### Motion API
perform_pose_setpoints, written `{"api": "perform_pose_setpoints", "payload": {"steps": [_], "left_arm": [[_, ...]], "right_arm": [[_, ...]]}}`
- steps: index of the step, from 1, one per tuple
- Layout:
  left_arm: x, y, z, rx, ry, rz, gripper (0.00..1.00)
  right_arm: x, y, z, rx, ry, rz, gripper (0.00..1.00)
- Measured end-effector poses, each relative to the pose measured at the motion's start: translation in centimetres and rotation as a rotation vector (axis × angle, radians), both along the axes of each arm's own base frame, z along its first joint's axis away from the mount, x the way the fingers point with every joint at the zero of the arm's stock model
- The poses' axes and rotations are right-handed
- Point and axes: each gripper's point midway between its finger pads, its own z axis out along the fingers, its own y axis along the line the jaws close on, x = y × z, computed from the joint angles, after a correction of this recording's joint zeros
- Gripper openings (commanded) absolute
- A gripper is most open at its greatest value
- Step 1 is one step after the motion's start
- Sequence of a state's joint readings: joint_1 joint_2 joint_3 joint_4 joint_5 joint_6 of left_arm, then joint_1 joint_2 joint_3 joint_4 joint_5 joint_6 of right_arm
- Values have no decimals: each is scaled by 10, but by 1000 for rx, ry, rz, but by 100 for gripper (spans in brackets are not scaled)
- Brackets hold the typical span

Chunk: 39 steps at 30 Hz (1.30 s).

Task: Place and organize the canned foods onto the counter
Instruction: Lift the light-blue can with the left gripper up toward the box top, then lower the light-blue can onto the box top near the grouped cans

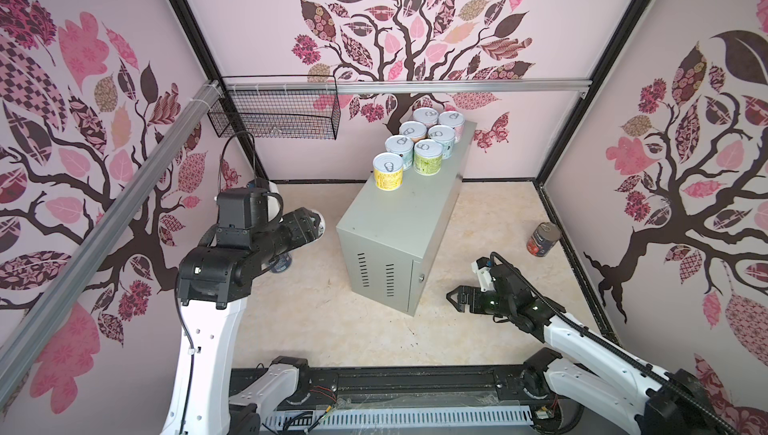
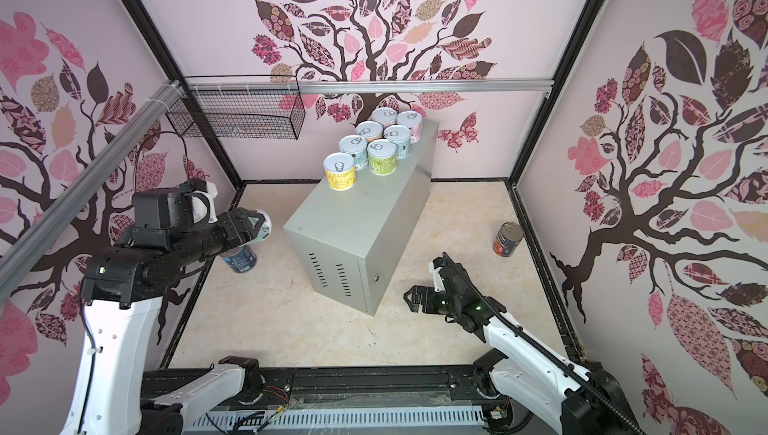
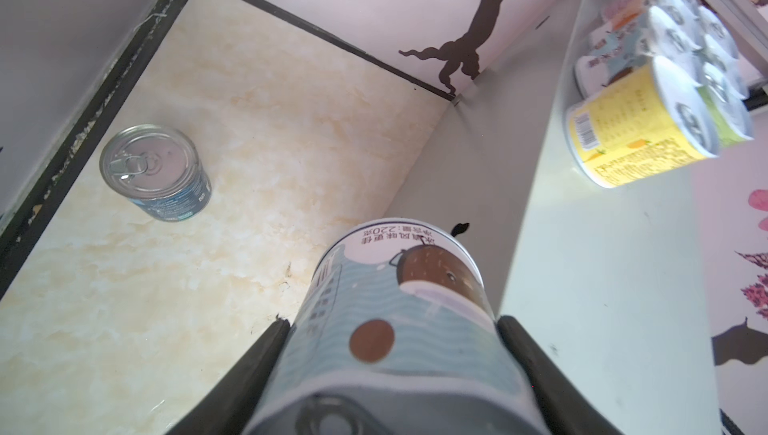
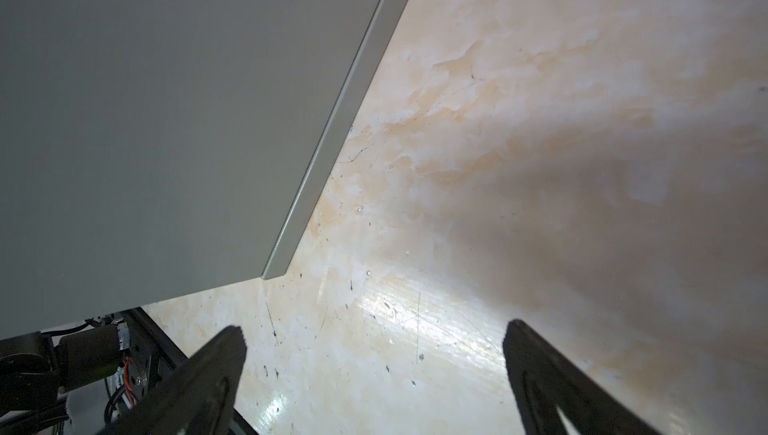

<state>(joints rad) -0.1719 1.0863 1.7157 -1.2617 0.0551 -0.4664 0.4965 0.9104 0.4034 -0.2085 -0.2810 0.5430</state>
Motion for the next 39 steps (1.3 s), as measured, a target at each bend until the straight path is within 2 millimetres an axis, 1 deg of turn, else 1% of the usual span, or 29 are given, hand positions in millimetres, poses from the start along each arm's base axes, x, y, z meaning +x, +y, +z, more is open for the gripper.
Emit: {"api": "perform_pose_setpoints", "payload": {"steps": [3,6,12,14,19,24,31,35,39], "left_arm": [[-3,-14,14,23,-22,-59,54],[-7,-27,21,52,-22,-119,54],[-17,-52,28,103,-13,-226,52],[-19,-57,30,111,-8,-249,52],[-20,-66,33,147,3,-290,52],[-21,-89,41,197,-8,-361,52],[-12,-117,36,261,9,-413,52],[-7,-138,34,299,10,-454,52],[1,-156,28,329,25,-480,52]], "right_arm": [[0,0,1,0,-3,1,100],[0,0,2,1,-6,1,100],[-1,0,2,1,-9,6,100],[-1,0,2,1,-9,8,100],[-1,0,2,1,-9,8,100],[-1,0,2,1,-9,9,100],[-1,1,4,7,-15,11,100],[-1,1,5,10,-15,14,100],[-2,2,5,12,-15,16,100]]}}
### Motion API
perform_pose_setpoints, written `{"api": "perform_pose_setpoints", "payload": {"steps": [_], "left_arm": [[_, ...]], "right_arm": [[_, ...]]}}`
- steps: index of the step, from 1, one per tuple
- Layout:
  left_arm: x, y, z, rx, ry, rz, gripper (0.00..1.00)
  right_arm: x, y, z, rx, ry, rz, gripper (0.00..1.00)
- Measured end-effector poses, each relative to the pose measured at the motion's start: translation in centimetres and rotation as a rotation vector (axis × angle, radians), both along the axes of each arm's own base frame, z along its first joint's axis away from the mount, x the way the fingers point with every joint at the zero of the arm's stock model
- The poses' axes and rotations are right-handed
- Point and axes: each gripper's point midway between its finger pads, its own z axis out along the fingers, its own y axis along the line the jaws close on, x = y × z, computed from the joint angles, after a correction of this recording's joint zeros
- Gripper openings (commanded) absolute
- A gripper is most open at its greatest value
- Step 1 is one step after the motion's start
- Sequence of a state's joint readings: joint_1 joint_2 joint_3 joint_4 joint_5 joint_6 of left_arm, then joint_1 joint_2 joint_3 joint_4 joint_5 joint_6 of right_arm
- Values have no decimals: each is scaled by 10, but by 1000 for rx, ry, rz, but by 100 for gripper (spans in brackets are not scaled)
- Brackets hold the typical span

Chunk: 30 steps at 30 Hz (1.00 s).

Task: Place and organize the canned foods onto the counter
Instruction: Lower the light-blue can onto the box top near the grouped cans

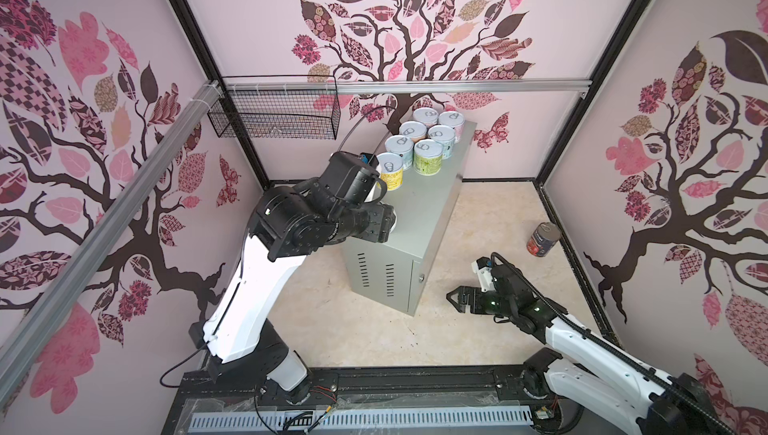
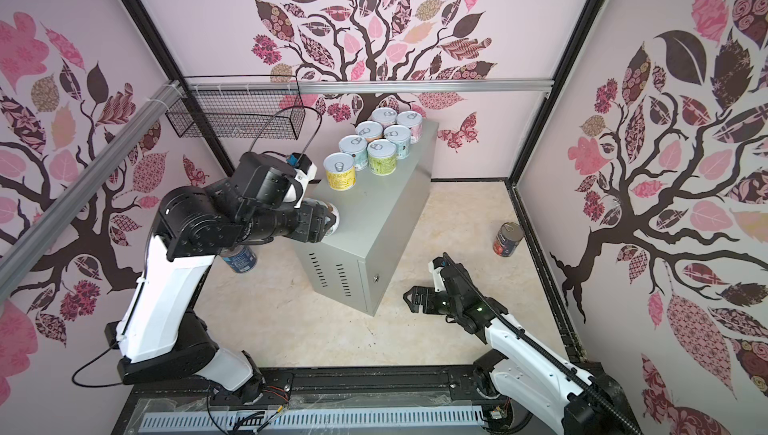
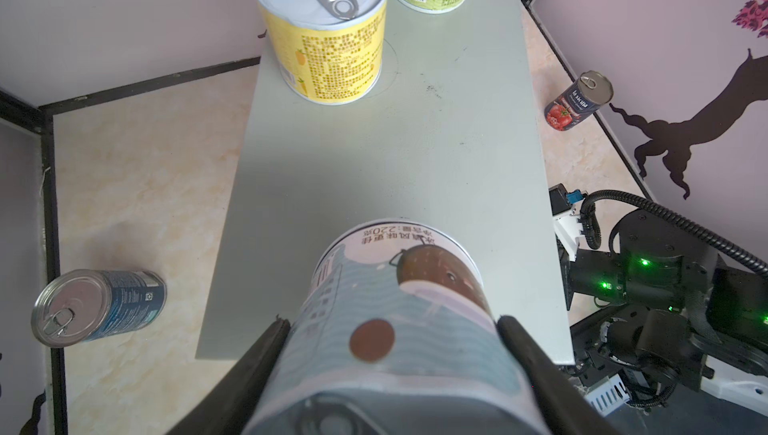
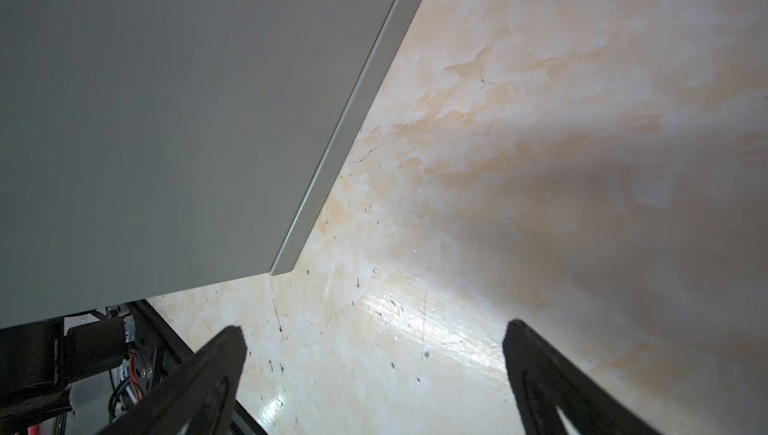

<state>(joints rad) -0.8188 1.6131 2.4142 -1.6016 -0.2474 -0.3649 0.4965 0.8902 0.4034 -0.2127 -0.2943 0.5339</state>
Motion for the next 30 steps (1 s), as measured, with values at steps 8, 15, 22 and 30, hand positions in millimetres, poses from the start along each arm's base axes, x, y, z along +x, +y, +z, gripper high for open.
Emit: {"api": "perform_pose_setpoints", "payload": {"steps": [8,15,22,30], "left_arm": [[12,-28,-11,30,16,-33,57],[24,-45,-15,33,2,-50,68],[34,-55,-17,37,-9,-50,76],[47,-70,-29,61,-1,-62,83]], "right_arm": [[-1,2,2,11,-2,9,100],[0,3,6,22,-15,13,100],[0,3,12,34,-38,12,100],[-2,2,28,61,-89,12,100]]}}
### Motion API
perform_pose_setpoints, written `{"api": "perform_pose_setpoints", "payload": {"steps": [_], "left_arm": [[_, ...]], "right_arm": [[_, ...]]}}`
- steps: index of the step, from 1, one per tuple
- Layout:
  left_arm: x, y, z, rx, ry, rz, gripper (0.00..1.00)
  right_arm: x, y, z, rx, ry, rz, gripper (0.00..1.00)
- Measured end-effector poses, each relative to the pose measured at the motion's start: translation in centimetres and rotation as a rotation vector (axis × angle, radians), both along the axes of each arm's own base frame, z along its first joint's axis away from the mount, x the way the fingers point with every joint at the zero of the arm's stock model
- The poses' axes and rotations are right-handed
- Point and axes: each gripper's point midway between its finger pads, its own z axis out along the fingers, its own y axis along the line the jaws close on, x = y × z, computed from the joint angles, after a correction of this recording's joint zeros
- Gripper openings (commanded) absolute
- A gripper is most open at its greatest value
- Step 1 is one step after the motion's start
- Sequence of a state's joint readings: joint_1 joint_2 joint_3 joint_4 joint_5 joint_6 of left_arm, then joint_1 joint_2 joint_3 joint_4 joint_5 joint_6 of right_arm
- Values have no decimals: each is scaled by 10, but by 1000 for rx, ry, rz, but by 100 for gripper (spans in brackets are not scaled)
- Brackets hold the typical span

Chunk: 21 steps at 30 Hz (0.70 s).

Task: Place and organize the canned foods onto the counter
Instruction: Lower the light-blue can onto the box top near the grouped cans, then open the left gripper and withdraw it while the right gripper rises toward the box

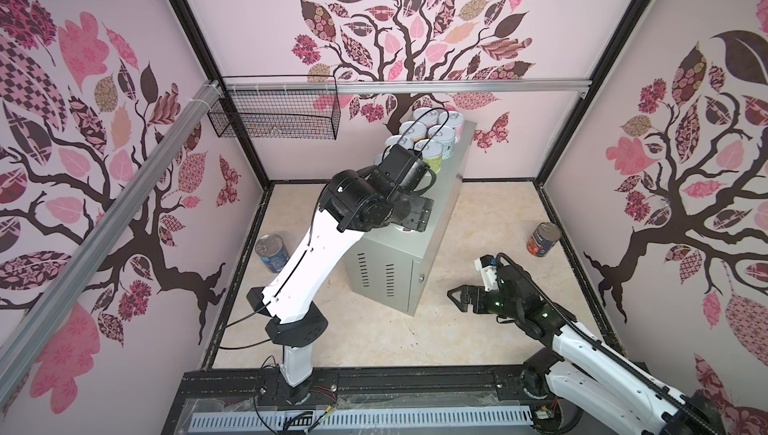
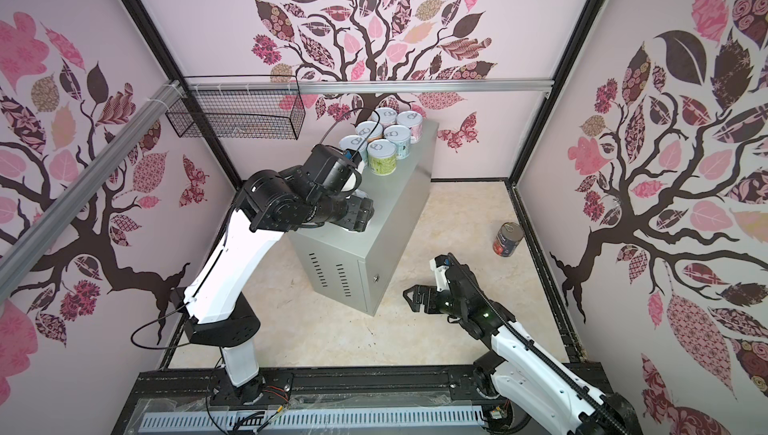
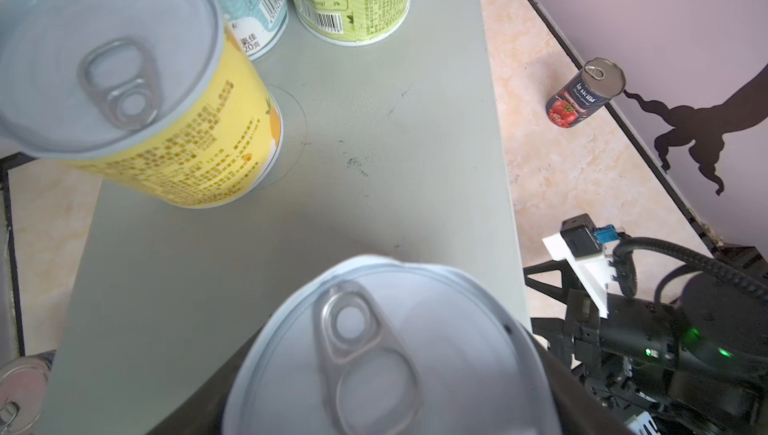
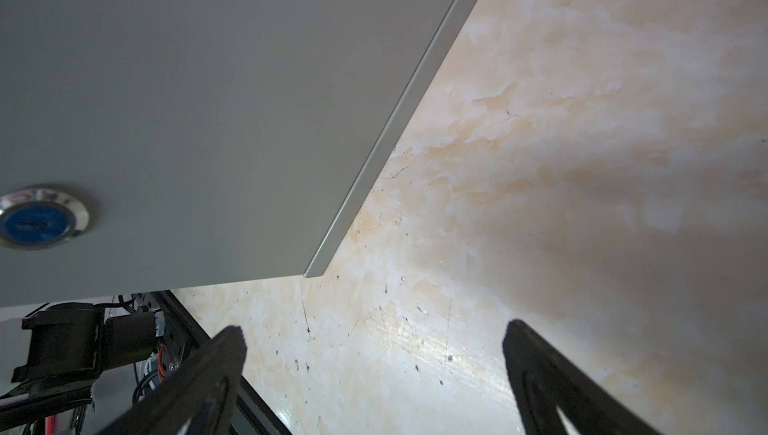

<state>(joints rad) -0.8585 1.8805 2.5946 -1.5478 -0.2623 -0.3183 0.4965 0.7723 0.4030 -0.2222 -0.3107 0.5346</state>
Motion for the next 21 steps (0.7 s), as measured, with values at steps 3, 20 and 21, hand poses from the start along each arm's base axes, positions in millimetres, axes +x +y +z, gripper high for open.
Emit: {"api": "perform_pose_setpoints", "payload": {"steps": [3,20,21], "left_arm": [[2,-3,0,-1,-4,-3,85],[-3,7,50,-132,-130,4,98],[-9,14,60,-154,-150,9,98]], "right_arm": [[-2,-2,3,1,-7,-4,100],[3,-16,157,67,-344,-46,100],[3,-16,165,61,-359,-42,100]]}}
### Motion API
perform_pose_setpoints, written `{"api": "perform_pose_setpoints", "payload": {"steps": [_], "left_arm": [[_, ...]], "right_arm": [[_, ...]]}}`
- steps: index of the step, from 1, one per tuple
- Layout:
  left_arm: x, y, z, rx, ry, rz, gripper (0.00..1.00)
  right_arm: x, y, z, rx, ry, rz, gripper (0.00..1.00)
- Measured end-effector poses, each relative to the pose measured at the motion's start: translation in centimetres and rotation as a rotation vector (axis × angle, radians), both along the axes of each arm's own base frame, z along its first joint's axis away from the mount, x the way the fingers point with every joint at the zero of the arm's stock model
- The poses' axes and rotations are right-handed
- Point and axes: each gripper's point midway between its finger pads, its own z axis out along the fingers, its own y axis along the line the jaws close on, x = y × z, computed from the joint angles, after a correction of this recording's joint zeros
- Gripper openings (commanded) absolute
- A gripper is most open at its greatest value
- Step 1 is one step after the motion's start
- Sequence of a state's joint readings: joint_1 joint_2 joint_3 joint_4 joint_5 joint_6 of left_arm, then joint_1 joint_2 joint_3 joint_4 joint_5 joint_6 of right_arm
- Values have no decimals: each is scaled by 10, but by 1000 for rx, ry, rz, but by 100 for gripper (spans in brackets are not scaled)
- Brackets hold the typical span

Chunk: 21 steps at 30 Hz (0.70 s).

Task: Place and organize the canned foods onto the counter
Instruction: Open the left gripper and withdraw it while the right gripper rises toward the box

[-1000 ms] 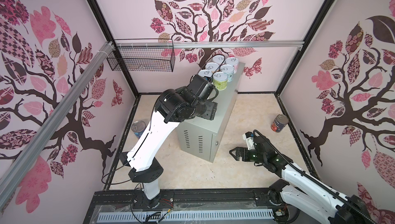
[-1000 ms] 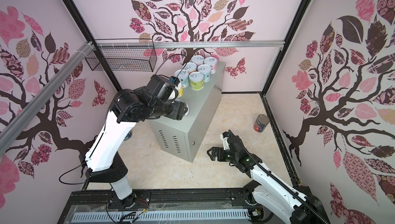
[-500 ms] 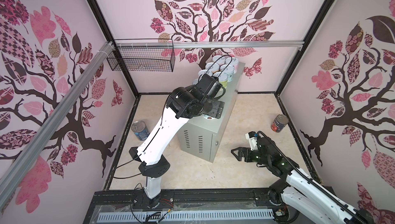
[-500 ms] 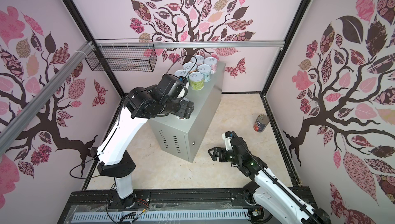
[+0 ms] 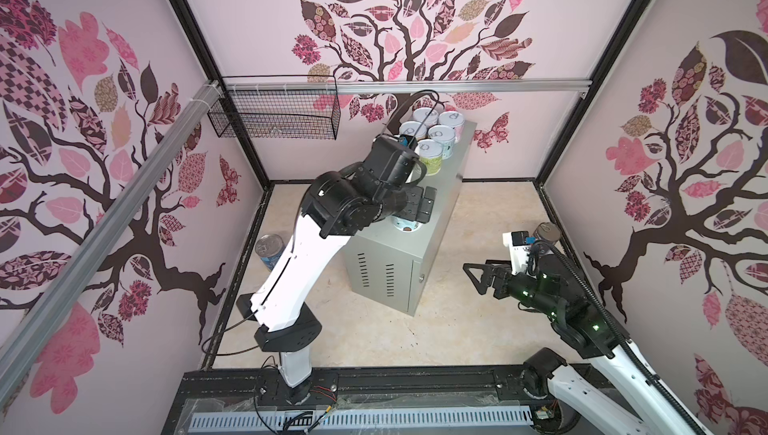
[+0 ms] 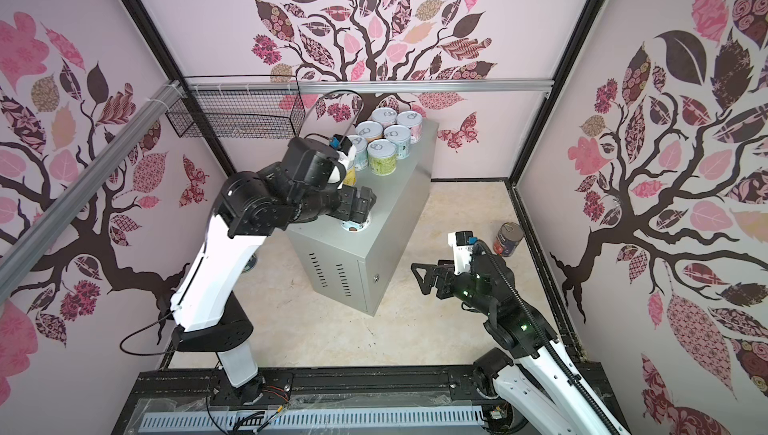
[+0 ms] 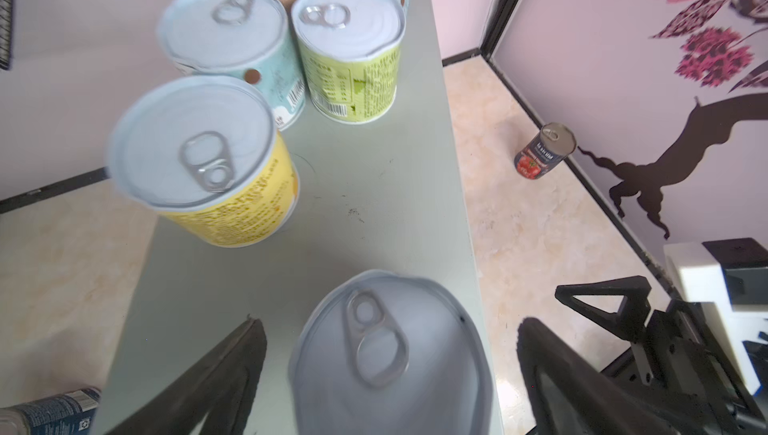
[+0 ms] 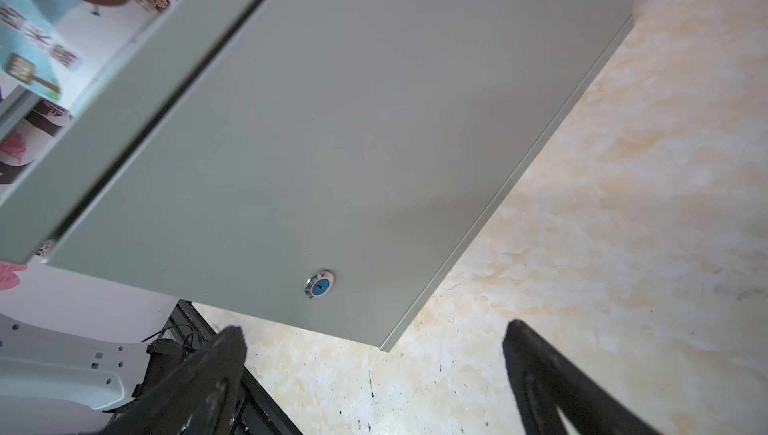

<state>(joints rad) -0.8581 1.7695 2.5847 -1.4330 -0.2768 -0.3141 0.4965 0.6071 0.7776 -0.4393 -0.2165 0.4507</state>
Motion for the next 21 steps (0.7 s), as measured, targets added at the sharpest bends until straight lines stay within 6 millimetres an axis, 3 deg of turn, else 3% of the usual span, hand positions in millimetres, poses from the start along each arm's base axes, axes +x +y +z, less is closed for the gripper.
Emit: {"api": "perform_pose_setpoints", "payload": {"steps": [4,7,10,13,17,21], "left_arm": [[-22,39,30,-80,-61,46,98],[-35,76,34,-117,-82,110,98],[-44,110,19,-126,-72,178,98],[-54,128,0,-121,-55,215,98],[-67,147,-31,-92,-28,253,98],[-81,173,-49,-81,-36,319,98]], "right_arm": [[2,1,24,-26,-34,15,100],[6,5,38,-43,-44,31,100],[9,10,56,-51,-68,46,100],[10,18,74,-61,-90,71,100],[2,41,95,-84,-140,131,100],[-9,70,99,-119,-161,199,100]]}}
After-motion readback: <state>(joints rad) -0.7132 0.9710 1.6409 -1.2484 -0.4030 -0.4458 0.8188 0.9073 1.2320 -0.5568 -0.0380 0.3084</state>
